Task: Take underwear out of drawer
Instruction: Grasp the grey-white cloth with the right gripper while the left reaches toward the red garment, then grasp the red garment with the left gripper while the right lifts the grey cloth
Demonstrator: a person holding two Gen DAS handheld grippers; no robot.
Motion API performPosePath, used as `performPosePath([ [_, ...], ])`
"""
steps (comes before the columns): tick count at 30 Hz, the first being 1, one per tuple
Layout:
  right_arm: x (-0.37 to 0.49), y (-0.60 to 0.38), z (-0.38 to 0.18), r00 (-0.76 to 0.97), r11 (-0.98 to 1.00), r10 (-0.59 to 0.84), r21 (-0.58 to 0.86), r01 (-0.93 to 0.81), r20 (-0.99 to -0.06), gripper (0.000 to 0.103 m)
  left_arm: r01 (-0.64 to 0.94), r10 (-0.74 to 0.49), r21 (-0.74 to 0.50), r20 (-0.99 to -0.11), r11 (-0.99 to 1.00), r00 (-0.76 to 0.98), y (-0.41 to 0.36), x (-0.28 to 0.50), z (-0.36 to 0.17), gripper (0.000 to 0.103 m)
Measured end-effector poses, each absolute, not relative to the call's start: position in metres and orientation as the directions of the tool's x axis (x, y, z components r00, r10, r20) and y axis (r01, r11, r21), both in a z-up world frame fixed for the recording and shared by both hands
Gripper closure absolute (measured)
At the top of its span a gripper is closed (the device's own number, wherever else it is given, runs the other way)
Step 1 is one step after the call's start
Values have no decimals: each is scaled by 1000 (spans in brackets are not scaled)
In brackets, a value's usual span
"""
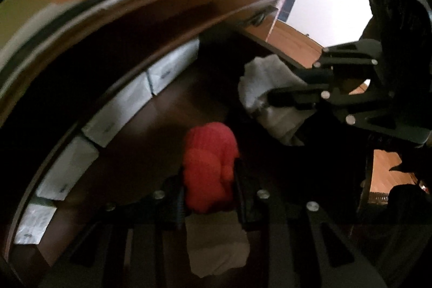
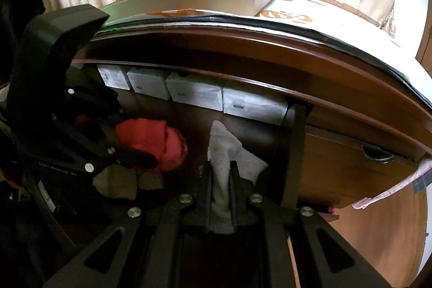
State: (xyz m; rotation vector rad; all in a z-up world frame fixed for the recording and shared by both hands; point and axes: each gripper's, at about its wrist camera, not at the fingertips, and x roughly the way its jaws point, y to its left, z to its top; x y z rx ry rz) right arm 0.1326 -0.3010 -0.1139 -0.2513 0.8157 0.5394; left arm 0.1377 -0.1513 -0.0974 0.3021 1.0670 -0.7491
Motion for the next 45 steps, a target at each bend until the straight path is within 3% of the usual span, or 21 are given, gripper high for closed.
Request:
performPosePath([
  [27, 123, -306, -110, 620, 838, 398, -7, -545, -676, 91, 597, -343, -39, -847, 802, 407, -132, 107, -79, 76],
  [45, 110, -304, -103, 662, 829, 420, -34, -558, -621, 91, 486, -315, -18, -782, 874, 537, -117, 93, -66, 76],
])
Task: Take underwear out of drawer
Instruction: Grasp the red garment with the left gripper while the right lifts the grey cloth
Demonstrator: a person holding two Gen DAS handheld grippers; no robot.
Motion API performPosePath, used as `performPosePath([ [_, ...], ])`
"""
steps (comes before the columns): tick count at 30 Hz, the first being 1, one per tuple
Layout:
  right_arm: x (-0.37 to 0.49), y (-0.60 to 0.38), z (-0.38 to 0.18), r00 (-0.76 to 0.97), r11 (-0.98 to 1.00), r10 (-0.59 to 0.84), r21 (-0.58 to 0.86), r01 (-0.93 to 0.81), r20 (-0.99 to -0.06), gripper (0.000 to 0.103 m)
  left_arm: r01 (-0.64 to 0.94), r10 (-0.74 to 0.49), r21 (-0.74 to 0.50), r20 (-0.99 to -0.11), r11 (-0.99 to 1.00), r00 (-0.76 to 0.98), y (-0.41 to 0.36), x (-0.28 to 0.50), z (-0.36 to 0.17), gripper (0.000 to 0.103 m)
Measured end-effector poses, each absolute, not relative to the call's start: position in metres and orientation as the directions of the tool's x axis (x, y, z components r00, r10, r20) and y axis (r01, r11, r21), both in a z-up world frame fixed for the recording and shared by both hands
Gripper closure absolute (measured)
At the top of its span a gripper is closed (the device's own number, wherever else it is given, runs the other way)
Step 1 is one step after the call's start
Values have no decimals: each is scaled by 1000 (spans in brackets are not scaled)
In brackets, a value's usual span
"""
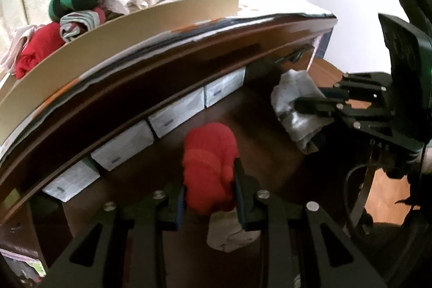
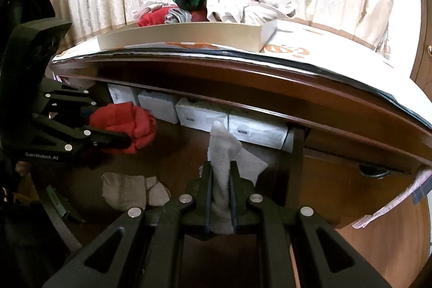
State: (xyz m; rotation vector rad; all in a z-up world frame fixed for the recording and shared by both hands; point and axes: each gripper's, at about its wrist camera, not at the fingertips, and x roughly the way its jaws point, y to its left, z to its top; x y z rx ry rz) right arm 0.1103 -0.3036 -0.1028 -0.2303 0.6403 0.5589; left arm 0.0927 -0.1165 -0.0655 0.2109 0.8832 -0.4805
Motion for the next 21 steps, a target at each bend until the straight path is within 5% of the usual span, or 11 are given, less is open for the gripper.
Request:
performPosePath([
  [21, 100, -309, -96, 696, 822, 459, -32, -568, -552, 91, 406, -320, -43, -694, 913, 645, -109, 83, -49, 76],
])
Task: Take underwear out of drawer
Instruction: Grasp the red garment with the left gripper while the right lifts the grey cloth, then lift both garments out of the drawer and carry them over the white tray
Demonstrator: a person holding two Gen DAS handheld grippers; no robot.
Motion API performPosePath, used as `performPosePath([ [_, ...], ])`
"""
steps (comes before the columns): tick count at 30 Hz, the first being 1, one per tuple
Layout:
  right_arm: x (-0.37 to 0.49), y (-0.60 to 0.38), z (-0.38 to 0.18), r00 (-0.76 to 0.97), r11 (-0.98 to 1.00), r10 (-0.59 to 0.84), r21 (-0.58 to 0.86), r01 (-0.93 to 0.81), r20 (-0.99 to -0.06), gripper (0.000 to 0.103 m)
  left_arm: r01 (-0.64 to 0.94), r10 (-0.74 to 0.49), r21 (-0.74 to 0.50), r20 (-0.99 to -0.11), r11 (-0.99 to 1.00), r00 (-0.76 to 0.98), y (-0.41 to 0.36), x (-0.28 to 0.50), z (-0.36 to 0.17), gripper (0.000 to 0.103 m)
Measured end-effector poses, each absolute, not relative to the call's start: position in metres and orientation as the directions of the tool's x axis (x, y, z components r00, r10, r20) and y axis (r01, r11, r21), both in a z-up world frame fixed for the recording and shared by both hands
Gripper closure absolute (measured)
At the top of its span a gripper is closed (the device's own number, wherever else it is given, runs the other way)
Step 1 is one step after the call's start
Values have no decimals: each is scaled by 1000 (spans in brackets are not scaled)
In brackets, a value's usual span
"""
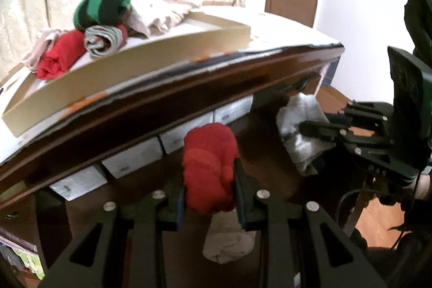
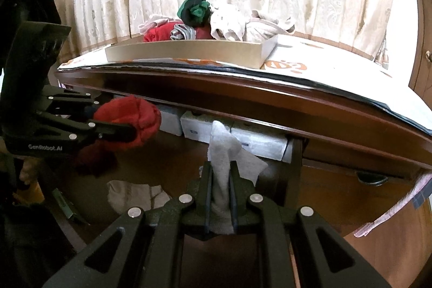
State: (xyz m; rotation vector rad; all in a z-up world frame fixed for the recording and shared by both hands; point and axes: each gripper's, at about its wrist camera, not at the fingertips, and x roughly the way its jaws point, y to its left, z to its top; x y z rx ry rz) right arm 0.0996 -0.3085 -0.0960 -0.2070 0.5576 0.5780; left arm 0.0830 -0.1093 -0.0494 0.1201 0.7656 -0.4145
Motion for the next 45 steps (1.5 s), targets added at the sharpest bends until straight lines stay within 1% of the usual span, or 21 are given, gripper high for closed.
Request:
performPosePath([
  [8, 92, -306, -85, 716, 813, 478, -52, -580, -509, 91, 391, -312, -32, -665, 920, 679, -107, 81, -43, 76],
  [20, 83, -302, -68, 729, 802, 498, -71, -593, -469, 91, 389, -312, -16, -630, 921, 711, -106, 75, -30, 76],
  [34, 79, -292, -29, 730, 776, 552, -72, -627, -403, 91, 387, -323, 8, -534, 922, 782, -98, 71, 19, 76],
  [45, 95, -291, 1, 729, 767, 572, -71, -638, -376, 91, 394, -325, 36, -499, 919, 803, -97, 94, 50, 76],
])
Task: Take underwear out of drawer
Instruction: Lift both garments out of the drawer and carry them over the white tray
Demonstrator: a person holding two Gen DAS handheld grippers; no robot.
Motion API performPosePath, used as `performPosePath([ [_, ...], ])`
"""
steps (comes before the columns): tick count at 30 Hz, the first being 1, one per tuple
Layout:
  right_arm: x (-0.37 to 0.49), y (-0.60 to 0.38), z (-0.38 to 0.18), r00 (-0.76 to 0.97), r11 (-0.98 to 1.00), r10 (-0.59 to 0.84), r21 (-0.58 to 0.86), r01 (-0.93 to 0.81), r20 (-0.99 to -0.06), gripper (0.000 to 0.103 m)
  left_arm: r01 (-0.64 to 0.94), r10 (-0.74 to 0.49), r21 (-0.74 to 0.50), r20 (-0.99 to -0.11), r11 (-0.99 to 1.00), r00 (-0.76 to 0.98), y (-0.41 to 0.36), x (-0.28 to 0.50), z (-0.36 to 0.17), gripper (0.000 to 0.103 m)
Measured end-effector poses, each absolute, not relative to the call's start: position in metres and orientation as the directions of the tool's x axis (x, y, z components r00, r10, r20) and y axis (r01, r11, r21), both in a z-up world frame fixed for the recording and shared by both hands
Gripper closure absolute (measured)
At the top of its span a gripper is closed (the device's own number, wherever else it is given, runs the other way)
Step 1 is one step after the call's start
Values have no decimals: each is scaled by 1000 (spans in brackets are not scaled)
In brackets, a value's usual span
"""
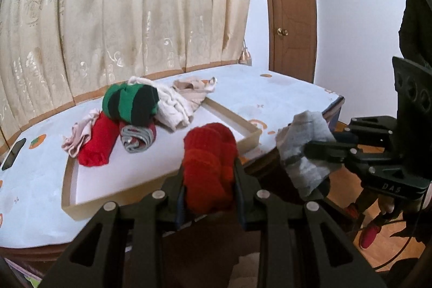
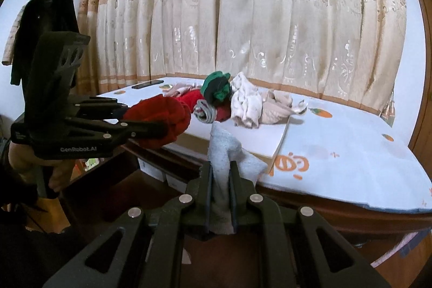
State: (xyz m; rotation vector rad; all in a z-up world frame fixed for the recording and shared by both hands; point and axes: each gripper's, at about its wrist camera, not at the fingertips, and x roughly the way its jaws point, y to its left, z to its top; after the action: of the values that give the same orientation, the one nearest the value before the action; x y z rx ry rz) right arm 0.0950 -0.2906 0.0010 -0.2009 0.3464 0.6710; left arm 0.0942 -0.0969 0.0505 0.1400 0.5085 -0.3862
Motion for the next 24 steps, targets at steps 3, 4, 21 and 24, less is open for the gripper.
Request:
performPosePath([
  [3, 99, -289, 7, 732, 766, 572, -79, -638, -370, 91, 395, -324, 44, -492, 918, 808, -100, 100, 55, 76],
  [4, 100, -289, 9, 733, 765, 574, -80, -639, -366, 91, 394, -324, 45, -489, 918, 810, -100, 102, 56, 76],
  [21, 139, -282, 24, 742, 782, 579, -26, -623, -339, 91, 362, -295, 52, -479, 931, 827, -103, 138, 64, 76],
  [24, 143, -280, 29, 745, 783, 578, -33, -622, -333, 91, 358, -291, 54, -476, 932, 830, -103, 142, 65, 76],
])
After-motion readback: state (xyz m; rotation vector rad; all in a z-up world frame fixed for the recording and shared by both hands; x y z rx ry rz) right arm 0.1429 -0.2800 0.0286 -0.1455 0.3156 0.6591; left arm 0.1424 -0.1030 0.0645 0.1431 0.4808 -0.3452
